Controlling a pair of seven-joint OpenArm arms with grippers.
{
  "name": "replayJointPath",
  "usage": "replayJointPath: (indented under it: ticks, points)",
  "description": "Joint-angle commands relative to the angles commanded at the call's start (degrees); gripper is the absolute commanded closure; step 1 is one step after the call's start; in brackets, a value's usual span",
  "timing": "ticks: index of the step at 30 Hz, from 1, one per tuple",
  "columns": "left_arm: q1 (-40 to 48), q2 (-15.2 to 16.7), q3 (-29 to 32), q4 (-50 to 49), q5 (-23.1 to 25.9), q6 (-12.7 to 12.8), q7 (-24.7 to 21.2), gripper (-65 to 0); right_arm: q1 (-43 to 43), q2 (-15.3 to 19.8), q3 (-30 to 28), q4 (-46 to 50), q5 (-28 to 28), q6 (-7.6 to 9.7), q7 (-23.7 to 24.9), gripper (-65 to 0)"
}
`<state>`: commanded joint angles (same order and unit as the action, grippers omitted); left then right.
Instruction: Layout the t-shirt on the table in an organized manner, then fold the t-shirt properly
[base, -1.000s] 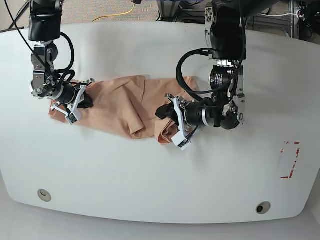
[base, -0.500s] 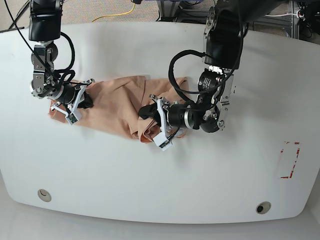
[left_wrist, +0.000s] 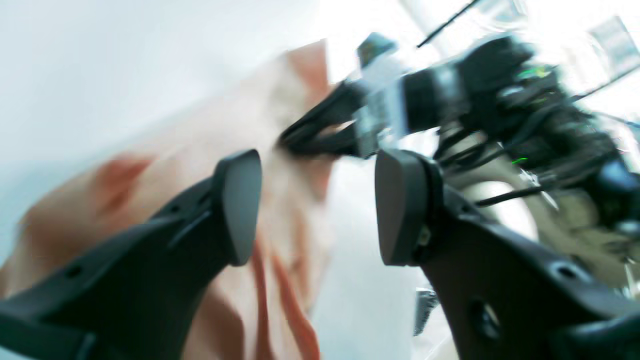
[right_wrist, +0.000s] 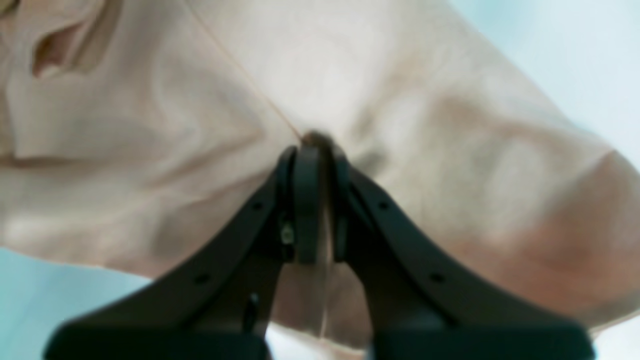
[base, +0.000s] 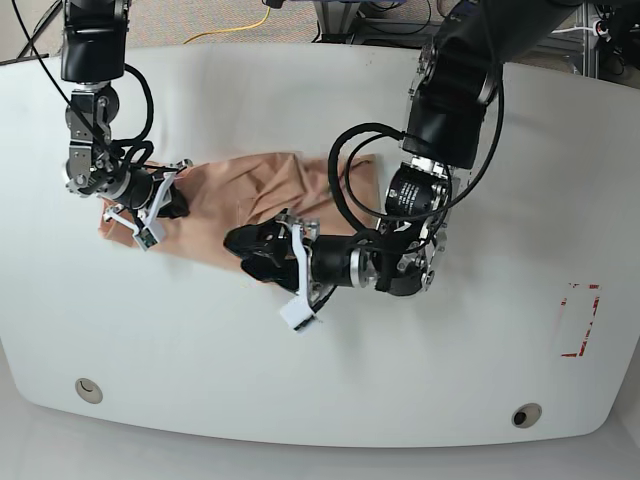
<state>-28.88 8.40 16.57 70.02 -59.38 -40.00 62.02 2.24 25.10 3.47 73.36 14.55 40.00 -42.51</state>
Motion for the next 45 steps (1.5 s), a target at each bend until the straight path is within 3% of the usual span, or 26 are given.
replayJointPath:
  ticks: [4, 9, 13, 17, 21, 26, 29, 38, 45]
  points:
    - [-0.3, -5.4, 0.4, 6.6, 3.3, 0.0, -0.3, -33.6, 0.3, -0.1, 0.0, 0.0, 0.1, 0.0, 0.0, -4.1]
    - [3.4, -12.0, 0.4, 14.5, 13.6, 0.0, -3.0, -23.9, 0.3, -1.2, 0.0, 0.8, 0.0, 0.0, -0.1, -4.1]
    - [6.9, -15.4, 0.4, 16.8, 22.8, 0.0, -7.6, -23.2, 0.1, -1.7, 0.0, 1.6, 0.0, 0.0, -0.1, -4.1]
    - [9.7, -15.9, 0.4, 17.4, 29.5, 0.0, -8.9, -23.2, -0.1, -1.7, 0.0, 2.3, 0.0, 0.0, -0.1, -4.1]
    - [12.0, -15.8, 0.4, 17.4, 32.4, 0.0, -10.1, -22.1, -0.1, -1.7, 0.0, 2.4, 0.0, 0.0, -0.1, -4.1]
    - [13.8, -15.8, 0.3, 17.1, 38.7, 0.0, -10.5, -7.2, -0.1, -1.7, 0.0, 2.4, 0.0, 0.0, -0.1, -4.1]
    - [16.0, -15.7, 0.5, 17.2, 42.7, 0.0, -13.0, -6.1, -0.1, -1.7, 0.0, 2.4, 0.0, 0.0, -0.1, -4.1]
    - [18.2, -15.8, 0.3, 11.5, 44.0, 0.0, -13.9, -6.0, 0.2, -1.7, 0.0, 2.4, 0.4, 0.0, -0.1, -4.1]
    - [17.9, -16.1, 0.3, 3.5, 44.1, 0.0, -19.1, -6.0, -0.1, -1.7, 0.0, 4.5, 0.4, 0.0, -0.1, -4.1]
